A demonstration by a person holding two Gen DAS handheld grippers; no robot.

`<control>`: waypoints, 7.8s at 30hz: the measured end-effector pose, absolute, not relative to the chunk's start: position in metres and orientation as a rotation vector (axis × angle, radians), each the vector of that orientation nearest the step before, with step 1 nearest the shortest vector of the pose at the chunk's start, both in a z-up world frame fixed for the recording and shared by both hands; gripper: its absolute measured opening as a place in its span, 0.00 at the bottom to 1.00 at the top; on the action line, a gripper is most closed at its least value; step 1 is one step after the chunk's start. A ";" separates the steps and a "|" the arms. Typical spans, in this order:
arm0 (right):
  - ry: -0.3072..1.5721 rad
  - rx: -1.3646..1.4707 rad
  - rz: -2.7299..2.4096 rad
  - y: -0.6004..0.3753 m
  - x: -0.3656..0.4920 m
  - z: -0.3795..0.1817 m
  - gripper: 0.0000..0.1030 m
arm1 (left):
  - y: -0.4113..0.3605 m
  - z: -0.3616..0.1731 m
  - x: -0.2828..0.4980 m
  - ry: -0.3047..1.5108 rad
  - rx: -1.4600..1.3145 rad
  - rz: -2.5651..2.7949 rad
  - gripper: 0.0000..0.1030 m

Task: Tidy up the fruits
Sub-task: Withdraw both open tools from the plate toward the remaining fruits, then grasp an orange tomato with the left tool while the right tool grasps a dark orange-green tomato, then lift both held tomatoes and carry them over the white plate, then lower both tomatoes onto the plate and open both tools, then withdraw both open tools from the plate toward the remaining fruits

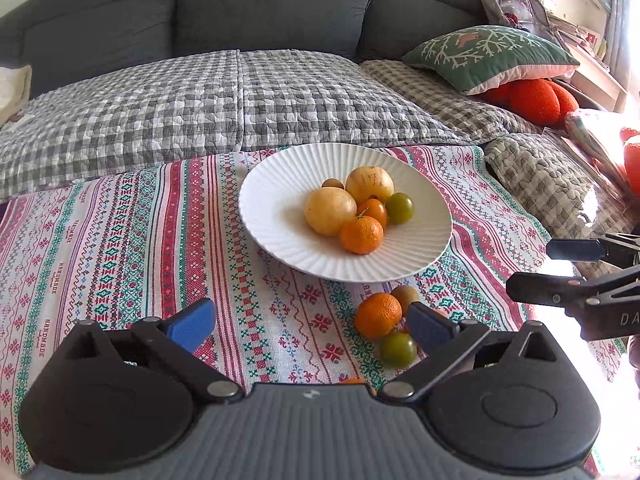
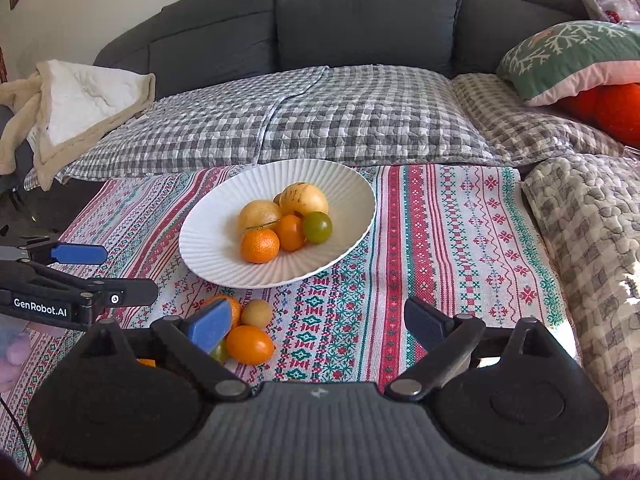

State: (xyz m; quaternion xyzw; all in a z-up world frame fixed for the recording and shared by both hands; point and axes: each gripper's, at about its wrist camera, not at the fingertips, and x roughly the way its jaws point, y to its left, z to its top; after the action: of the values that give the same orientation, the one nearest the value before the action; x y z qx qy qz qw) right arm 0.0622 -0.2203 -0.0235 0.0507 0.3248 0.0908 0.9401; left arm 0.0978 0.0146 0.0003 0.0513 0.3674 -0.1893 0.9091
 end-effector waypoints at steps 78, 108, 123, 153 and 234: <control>0.764 -0.024 0.284 -0.189 0.053 -0.070 0.27 | 0.015 -0.042 0.094 0.961 -0.059 -0.496 0.11; 0.733 0.090 0.307 -0.196 0.061 -0.045 0.24 | 0.009 -0.025 0.090 0.874 0.002 -0.464 0.09; 0.667 0.110 0.294 -0.191 0.079 -0.021 0.24 | 0.008 -0.012 0.098 0.806 -0.037 -0.432 0.09; 0.699 0.260 0.287 -0.222 0.134 -0.035 0.24 | -0.010 -0.016 0.170 0.800 -0.116 -0.395 0.09; 0.673 0.074 0.277 -0.206 0.048 -0.045 0.94 | 0.019 -0.033 0.042 0.722 0.201 -0.504 0.84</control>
State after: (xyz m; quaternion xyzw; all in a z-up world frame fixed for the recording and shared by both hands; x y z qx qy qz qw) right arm 0.0482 -0.2065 -0.0455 0.0360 0.3291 0.1353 0.9338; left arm 0.0417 0.0194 -0.0330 0.0972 0.3490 -0.2435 0.8997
